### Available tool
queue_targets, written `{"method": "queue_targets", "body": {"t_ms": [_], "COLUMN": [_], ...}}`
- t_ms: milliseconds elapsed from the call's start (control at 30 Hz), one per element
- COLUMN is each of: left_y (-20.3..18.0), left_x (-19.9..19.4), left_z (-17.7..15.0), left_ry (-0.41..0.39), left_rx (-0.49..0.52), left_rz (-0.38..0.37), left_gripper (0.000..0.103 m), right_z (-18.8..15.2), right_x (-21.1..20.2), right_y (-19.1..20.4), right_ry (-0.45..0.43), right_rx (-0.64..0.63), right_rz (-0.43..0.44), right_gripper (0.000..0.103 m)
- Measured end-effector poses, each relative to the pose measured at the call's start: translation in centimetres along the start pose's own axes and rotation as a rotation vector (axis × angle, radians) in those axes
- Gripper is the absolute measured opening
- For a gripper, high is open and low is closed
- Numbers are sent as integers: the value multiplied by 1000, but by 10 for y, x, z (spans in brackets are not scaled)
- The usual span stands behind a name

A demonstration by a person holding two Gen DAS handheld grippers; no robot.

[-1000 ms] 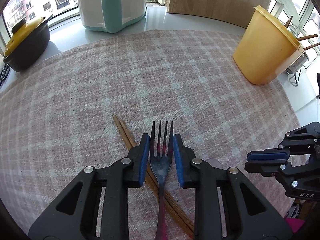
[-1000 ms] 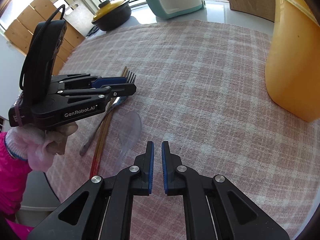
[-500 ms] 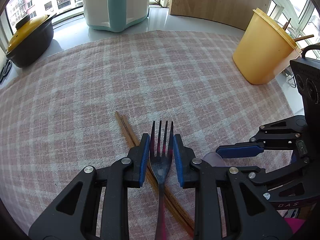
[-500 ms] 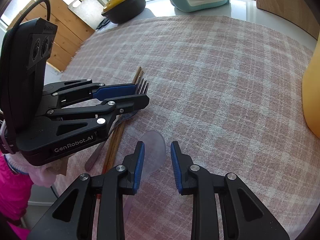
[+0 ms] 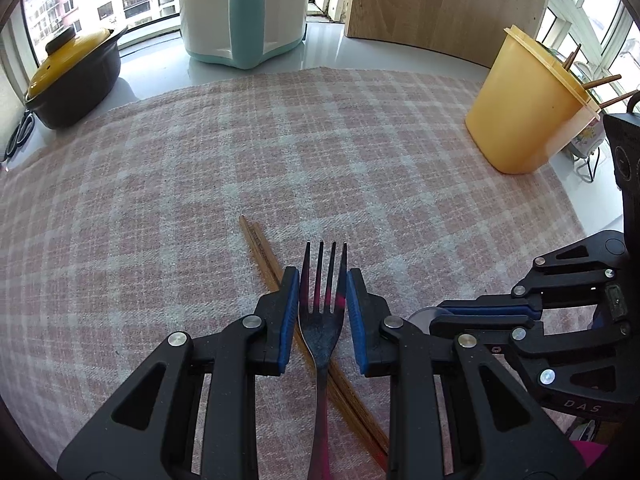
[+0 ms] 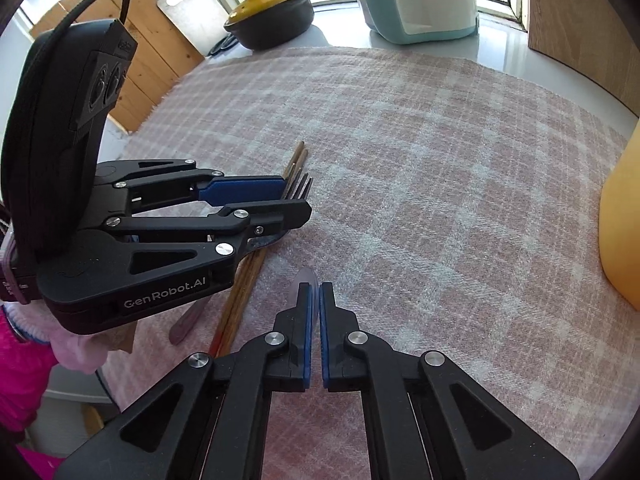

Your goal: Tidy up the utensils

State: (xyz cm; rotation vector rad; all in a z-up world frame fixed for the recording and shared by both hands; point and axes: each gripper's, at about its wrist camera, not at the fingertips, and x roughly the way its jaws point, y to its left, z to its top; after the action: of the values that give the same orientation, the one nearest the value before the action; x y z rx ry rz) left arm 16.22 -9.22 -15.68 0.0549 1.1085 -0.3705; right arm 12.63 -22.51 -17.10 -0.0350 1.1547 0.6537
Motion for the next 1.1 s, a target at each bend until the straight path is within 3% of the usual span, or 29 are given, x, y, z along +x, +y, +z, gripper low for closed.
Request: {"method": "queue_targets", "body": {"t_ms": [567, 1100], "left_y": [-21, -54], "left_x": [-85, -106], "left_z": [-4, -6], "left_ry": [-201, -267], "left_rx": [-29, 16], "left_rz": [-19, -27], "left_gripper": [23, 21], "right_z": [-23, -38], "right_x": [-102, -133], "right_y": [-4, -14], "right_ry": [-228, -284], "right_rx": [-40, -21], "right_rz": [-160, -202], "right_gripper": [2, 2]}}
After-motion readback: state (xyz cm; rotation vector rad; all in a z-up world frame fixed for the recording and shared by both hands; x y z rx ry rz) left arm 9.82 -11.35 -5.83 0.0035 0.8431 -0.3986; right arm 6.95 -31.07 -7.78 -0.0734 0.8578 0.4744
